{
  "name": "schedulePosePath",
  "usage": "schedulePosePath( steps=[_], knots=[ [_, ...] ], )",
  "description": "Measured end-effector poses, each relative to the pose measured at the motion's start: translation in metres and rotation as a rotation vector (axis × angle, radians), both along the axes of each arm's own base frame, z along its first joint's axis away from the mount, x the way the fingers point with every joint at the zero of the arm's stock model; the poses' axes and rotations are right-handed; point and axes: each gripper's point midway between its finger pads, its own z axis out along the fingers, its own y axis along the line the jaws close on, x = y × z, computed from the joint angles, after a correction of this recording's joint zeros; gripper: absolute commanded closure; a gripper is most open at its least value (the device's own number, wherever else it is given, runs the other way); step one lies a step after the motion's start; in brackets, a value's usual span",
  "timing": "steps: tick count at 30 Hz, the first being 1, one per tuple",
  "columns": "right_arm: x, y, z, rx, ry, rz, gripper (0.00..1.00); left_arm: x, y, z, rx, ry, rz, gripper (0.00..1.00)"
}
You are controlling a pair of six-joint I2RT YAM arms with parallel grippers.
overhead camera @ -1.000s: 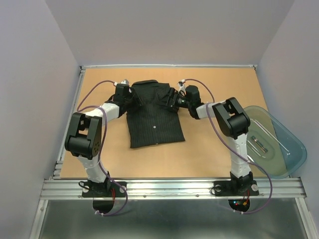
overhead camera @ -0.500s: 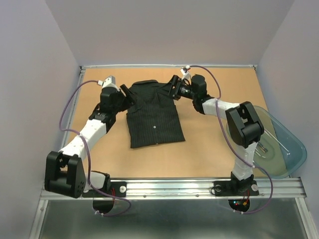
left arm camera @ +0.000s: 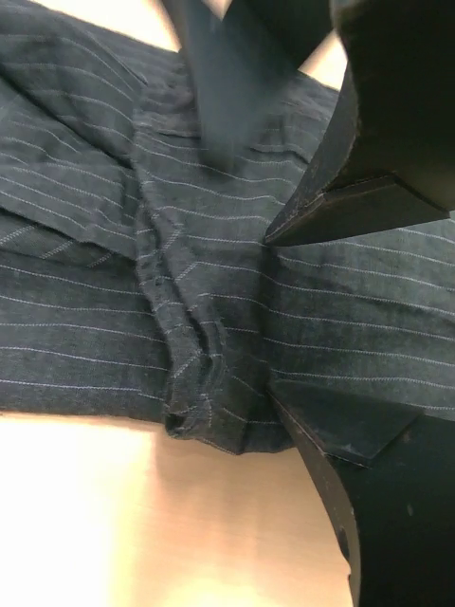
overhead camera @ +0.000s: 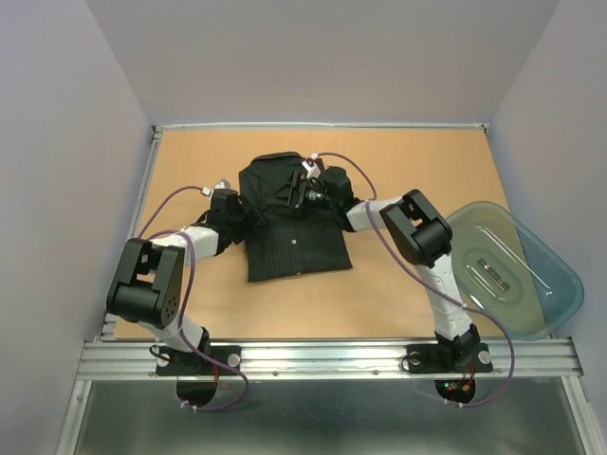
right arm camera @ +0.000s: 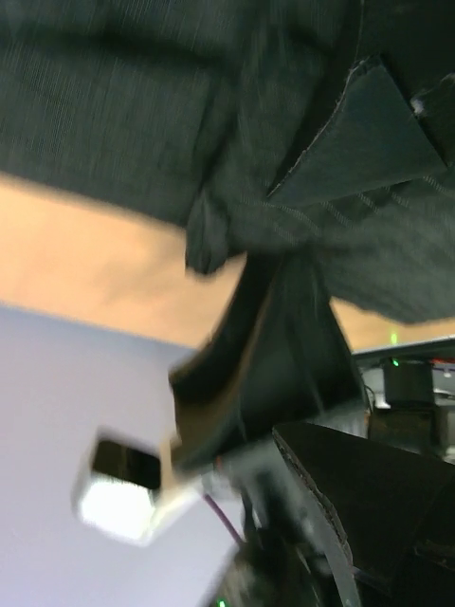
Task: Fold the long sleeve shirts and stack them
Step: Fold the shirt
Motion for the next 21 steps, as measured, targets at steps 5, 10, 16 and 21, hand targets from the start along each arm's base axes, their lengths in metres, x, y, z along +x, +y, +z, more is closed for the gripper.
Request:
schedulePosePath(
  steps=[5, 10, 16, 21],
  knots=[
    [0.006, -0.013, -0.048, -0.021, 0.103, -0.044, 0.00, 0.002, -0.001, -0.001, -0.021, -0.020, 0.014, 0.29],
    [0.013, -0.033, -0.045, -0.011, 0.098, -0.084, 0.00, 0.000, -0.001, 0.001, -0.027, -0.029, 0.014, 0.29],
    [0.003, -0.059, -0.007, 0.001, 0.083, -0.095, 0.00, -0.013, 0.004, 0.032, -0.016, -0.064, -0.002, 0.29],
    [-0.038, -0.070, 0.056, 0.053, 0.004, -0.056, 0.00, -0.029, -0.006, 0.098, -0.069, -0.215, -0.049, 0.30]
  ],
)
